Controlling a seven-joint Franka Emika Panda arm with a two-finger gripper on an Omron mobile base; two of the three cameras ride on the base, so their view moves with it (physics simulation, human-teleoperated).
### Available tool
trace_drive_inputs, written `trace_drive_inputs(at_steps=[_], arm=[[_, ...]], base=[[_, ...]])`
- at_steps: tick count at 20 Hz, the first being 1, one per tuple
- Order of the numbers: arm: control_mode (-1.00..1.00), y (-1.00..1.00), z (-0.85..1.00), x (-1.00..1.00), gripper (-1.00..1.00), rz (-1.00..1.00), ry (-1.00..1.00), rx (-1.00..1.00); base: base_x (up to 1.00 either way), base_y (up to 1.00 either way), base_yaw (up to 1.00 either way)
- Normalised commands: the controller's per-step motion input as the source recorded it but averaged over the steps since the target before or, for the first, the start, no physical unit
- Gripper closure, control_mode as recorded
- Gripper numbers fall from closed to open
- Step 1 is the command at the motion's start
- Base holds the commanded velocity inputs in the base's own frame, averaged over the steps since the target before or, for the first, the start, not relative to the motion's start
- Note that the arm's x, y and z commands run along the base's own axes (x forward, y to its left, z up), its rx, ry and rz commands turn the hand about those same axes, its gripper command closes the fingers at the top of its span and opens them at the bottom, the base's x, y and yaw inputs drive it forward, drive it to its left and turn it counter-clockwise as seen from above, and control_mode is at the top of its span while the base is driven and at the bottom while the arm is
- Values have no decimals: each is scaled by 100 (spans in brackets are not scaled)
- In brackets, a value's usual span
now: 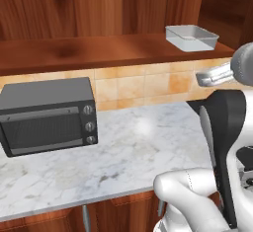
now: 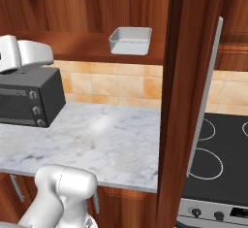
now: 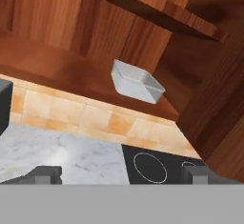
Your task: Retrieve the tupperware and aluminum foil from the cabinet and place them on the dining counter near the plate with squash and lemon to prepare for storing leftovers.
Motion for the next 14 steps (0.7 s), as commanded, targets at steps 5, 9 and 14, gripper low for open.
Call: trace_drive_inputs(at_steps=[5,9,14], arm=[[-100,-2,44,35,-100,-17,-14,22],[-100,-12,47,35,-100,0,4,5],[-100,-22,-2,15,-100,3,2,0]], base=[[0,0,0],[0,0,0],[0,0,0]])
